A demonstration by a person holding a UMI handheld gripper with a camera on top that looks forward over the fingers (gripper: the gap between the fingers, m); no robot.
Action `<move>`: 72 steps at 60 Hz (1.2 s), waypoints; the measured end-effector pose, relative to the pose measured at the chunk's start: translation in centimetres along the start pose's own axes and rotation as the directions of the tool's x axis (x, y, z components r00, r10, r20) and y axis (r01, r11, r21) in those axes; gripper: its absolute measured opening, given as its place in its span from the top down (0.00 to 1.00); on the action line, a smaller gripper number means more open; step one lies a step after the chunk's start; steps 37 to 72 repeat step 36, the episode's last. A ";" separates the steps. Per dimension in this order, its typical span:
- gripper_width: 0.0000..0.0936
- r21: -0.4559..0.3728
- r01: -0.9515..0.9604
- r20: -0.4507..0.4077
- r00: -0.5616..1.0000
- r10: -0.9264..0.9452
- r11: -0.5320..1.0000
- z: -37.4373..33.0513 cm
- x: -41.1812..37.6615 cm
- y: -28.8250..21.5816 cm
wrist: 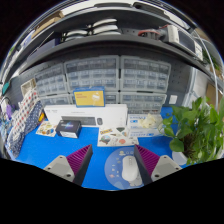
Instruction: Arrange mouse
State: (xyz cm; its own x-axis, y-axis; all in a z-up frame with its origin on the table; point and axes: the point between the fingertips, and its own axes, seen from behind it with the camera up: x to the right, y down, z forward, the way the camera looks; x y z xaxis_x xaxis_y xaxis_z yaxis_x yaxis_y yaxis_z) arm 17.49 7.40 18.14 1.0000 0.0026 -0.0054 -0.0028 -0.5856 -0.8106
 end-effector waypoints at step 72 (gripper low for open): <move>0.10 0.002 0.041 0.064 0.997 -0.041 0.999 -1.6 -3.9 0.3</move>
